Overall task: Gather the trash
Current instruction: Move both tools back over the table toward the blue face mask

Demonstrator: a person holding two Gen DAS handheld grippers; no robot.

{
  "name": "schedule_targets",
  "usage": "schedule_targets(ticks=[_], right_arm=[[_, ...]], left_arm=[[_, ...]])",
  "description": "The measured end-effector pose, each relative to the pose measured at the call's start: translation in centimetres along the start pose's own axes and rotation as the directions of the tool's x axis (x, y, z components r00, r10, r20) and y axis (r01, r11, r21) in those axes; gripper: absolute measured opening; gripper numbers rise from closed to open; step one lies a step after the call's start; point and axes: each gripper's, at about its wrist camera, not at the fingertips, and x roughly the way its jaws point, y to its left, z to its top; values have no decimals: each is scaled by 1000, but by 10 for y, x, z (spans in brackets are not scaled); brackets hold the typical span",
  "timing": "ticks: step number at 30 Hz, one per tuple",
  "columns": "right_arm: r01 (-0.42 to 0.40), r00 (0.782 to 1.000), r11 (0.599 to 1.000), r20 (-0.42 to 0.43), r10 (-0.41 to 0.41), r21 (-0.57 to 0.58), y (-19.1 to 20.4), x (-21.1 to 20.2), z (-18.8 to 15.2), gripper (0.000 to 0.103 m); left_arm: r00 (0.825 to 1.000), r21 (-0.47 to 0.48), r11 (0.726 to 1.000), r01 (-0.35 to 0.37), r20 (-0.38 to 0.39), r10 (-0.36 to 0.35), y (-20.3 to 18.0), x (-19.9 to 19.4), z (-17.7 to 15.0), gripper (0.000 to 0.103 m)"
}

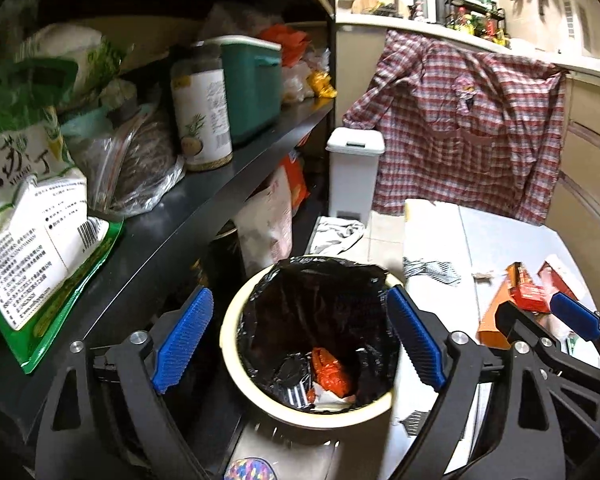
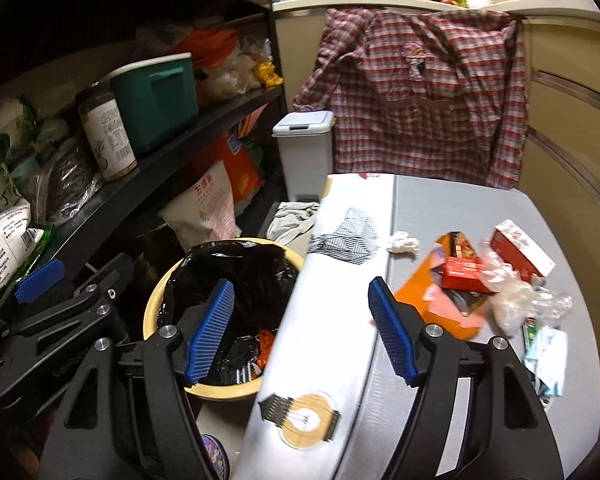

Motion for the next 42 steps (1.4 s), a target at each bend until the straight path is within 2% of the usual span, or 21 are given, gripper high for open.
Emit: schedule_targets(ticks=[6, 10, 16, 23, 31, 34, 37, 42], right_arm=[[55, 997, 998, 46, -55, 10, -27, -34, -11, 79], [97, 993, 995, 68, -98, 14, -48, -55, -20, 80], [170, 981, 983, 79, -175, 68, -93, -74, -35, 80], [282, 955, 941, 44, -295, 188, -162, -80, -62, 80], [394, 912, 867, -10, -410, 307, -234, -72, -89, 80], [404, 910, 849, -54, -412, 340, -254, -60, -101, 80], [395, 917, 846, -91, -389, 358, -264, -45, -110, 80], [374, 927, 865, -105, -360, 334, -258, -26, -112, 80]], left_arm=[[997, 29, 998, 64, 32, -64, -25, -20, -2, 88], [993, 60, 993, 105, 50, -108, -49, -29, -7, 92], [984, 114, 981, 160, 60, -167, -86, -38, -16, 92], [974, 141, 969, 200, 74, -212, -123, -40, -26, 93], [976, 162, 964, 212, 22, -218, -155, -22, -41, 93], [975, 167, 962, 217, 4, -221, -163, -17, -45, 93], [975, 165, 961, 220, -7, -222, -167, -14, -47, 93], [976, 160, 963, 215, -19, -215, -169, -7, -48, 93]])
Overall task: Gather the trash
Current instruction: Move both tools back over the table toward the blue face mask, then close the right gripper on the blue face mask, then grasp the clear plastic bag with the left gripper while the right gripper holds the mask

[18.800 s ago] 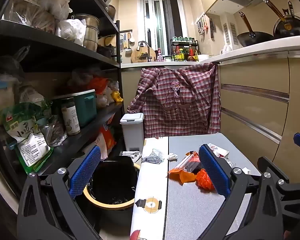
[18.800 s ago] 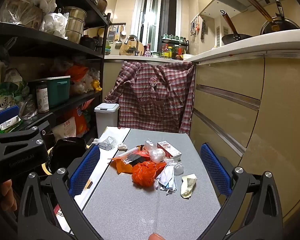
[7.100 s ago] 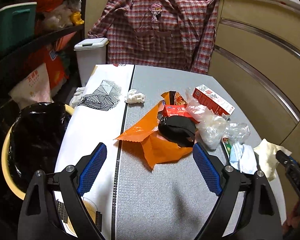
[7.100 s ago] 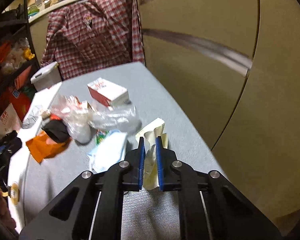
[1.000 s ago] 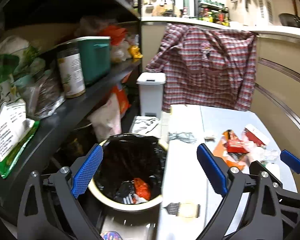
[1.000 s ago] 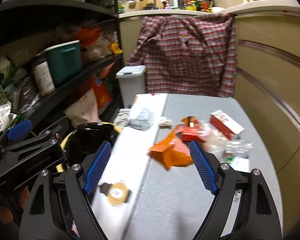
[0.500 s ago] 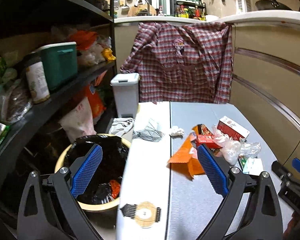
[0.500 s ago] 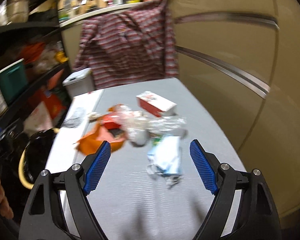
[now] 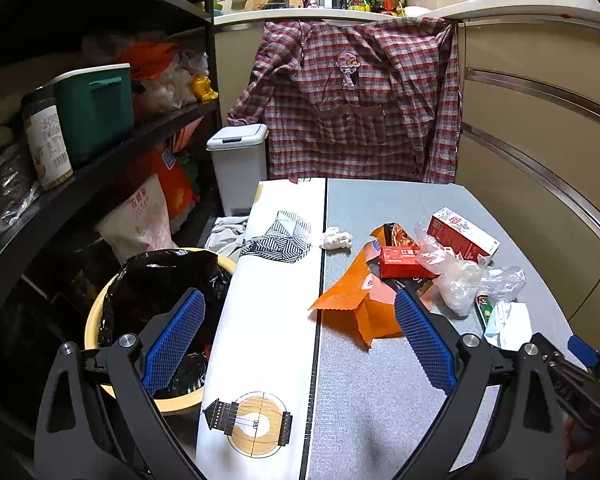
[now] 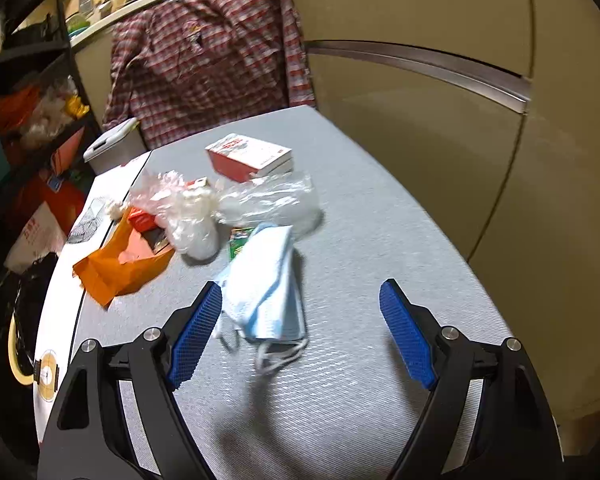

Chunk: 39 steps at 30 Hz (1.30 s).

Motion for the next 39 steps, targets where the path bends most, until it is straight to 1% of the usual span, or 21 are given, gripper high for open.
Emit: schedule_targets(ticks=[6, 7, 9, 10, 11, 12, 13, 18, 25, 30, 32, 34, 36, 39], right_arm=[[-4, 1000, 996, 2, 4, -85, 19, 11, -3, 79], [-7, 1000, 996, -4, 6, -95, 22, 14, -4, 75], [-16, 1000, 993, -27, 13, -119, 26, 20, -6, 53], [-27, 999, 992, -45, 22, -126, 27, 22, -8, 28], [-36, 998, 991, -64, 28, -130, 27, 23, -9, 12], [-30, 997, 991, -72, 21, -128, 27, 23, -9, 9], [-23, 998, 992, -61, 15, -125, 26, 20, -9, 5], [-4, 1000, 996, 14, 6, -86, 16, -9, 5, 4], [12, 996, 999, 91, -8, -38, -1, -44, 24, 4], [24, 996, 1000, 85, -25, 7, -11, -43, 30, 4], [31, 997, 999, 73, -33, 24, -14, -38, 31, 4], [39, 997, 999, 65, -42, 37, -16, -34, 31, 4], [43, 997, 998, 59, -46, 54, -20, -30, 32, 4], [55, 997, 996, 53, -58, 70, -25, -25, 33, 4]], left_arm=[[1000, 11, 1000, -10, -16, 10, 2, 9, -3, 93], [1000, 12, 1000, -13, -19, 13, 2, 11, -4, 93], [1000, 11, 1000, -15, -26, 15, 3, 13, -5, 93], [999, 8, 1000, -15, -30, 15, 3, 15, -6, 93], [999, 4, 1000, -13, -34, 13, 4, 16, -6, 93], [999, 0, 1000, -10, -35, 10, 4, 16, -5, 93], [999, -5, 1000, -4, -36, 4, 4, 17, -5, 93], [999, -10, 1000, 30, -24, -30, -4, 15, -2, 93], [996, 6, 996, 92, -12, -91, -26, 15, 2, 93], [988, 29, 988, 152, 1, -152, -42, 18, 3, 93], [982, 60, 980, 190, -3, -190, -54, 24, 4, 93], [975, 119, 968, 221, -18, -220, -72, 33, 2, 93], [971, 166, 957, 237, -32, -235, -87, 42, 0, 93], [961, 220, 936, 274, -92, -260, -113, 66, -5, 93]])
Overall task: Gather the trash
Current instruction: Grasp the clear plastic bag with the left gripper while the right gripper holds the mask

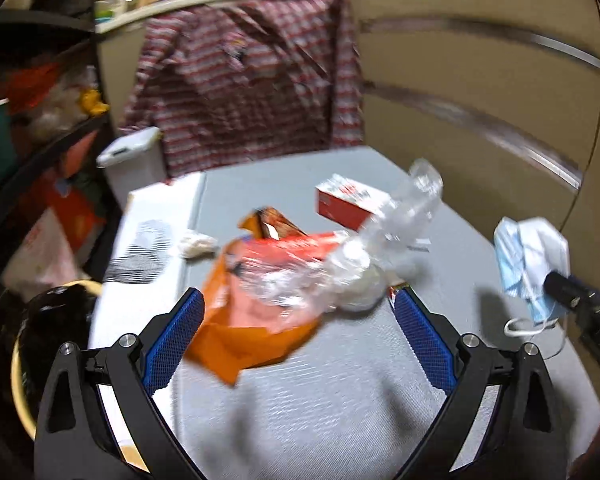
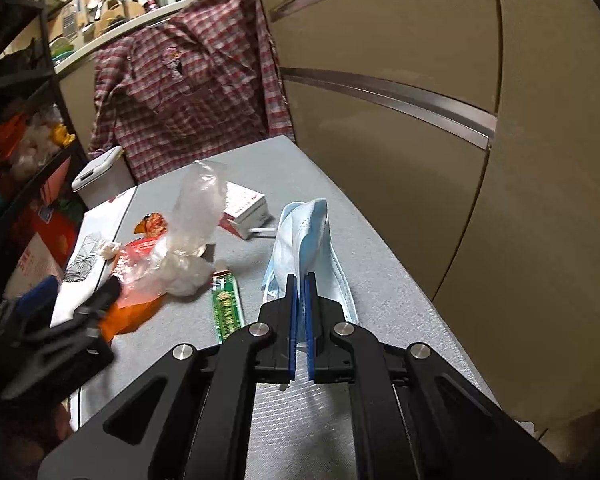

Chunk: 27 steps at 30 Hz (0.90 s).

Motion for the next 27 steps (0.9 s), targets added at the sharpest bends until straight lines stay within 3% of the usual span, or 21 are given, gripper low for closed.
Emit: schedule_targets(ticks=[5, 9, 17, 18, 19, 21, 24, 27], right_arm=[[15, 1000, 999, -23, -15, 31, -6, 15, 0, 4], [25, 999, 999, -38, -24, 29, -8, 25, -3, 4], [75, 996, 995, -52, -72, 71, -26, 36, -2, 4], [77, 996, 994, -58, -73, 78, -28, 37, -3, 4], [78, 995, 994, -61, -74, 79, -28, 38, -2, 4], [80, 995, 994, -60, -75, 75, -28, 38, -3, 4], [79, 996, 995, -52, -76, 66, -25, 37, -1, 4], [69, 997, 995, -49, -66, 74, -25, 34, 1, 4]], left_arm=[[999, 65, 997, 40, -38, -38, -18, 30, 3, 86], [994, 42, 994, 98, -53, -95, -20, 43, 12, 76], [988, 45, 988, 148, -57, -146, -27, 61, 37, 76], [985, 58, 986, 158, -73, -154, -30, 65, 39, 71], [982, 83, 983, 165, -103, -156, -34, 71, 40, 50], [977, 124, 978, 166, -152, -146, -40, 79, 39, 28], [968, 70, 973, 221, -135, -210, -32, 69, 42, 22], [969, 45, 974, 223, -123, -216, -23, 54, 45, 21]])
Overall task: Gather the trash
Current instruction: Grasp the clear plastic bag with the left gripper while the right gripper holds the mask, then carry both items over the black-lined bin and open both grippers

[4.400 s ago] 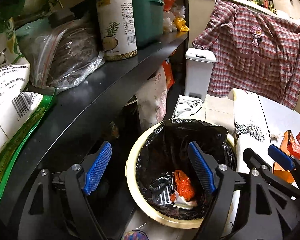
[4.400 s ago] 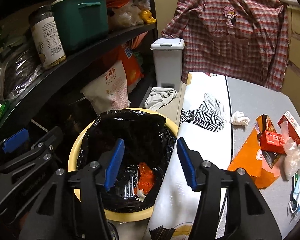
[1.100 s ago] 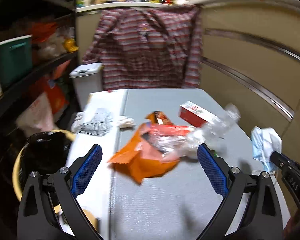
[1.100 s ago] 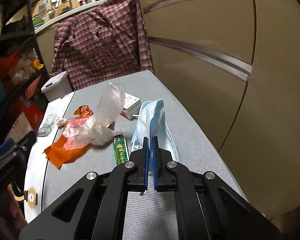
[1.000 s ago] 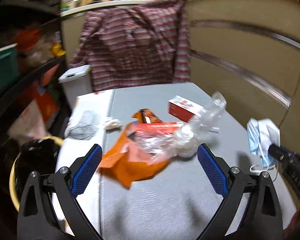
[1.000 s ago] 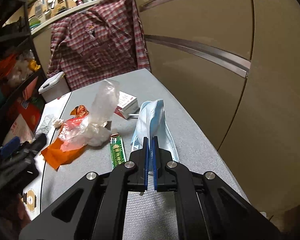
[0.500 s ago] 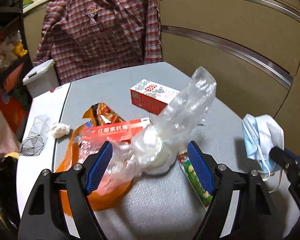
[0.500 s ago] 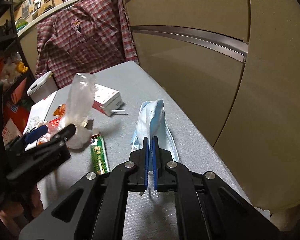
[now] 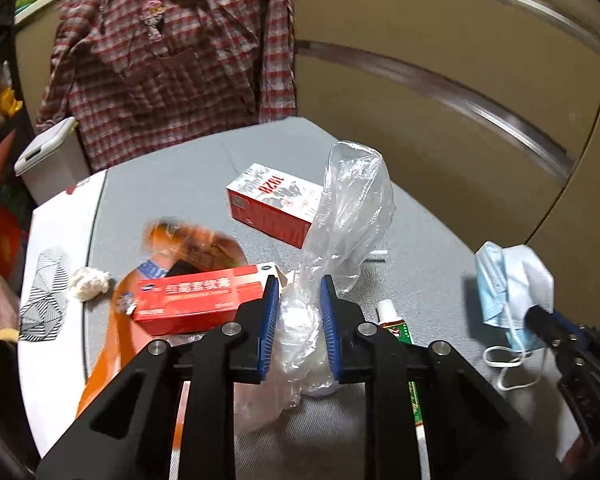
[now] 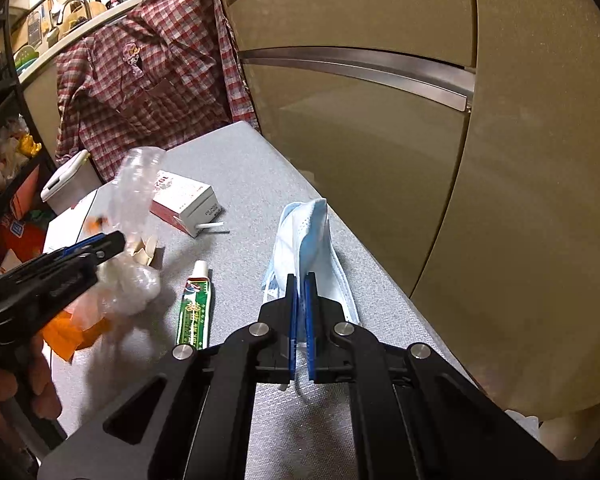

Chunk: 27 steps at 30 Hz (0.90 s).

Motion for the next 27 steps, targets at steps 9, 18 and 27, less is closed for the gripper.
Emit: schedule_targets(ticks=[9, 18, 27], right_arm=[[-99, 994, 995, 49, 99, -8, 15, -29, 4, 4], [-238, 967, 968, 73, 244, -86, 60, -73, -1, 4], [-348, 931, 916, 42, 363, -201, 126, -105, -19, 4]], left_arm=[[994, -48, 997, -67, 79, 71, 20, -67, -4, 21], [979, -195, 975, -110, 146, 140, 59, -158, -32, 21], [933, -303, 915, -268, 155, 325, 109, -224, -72, 21]])
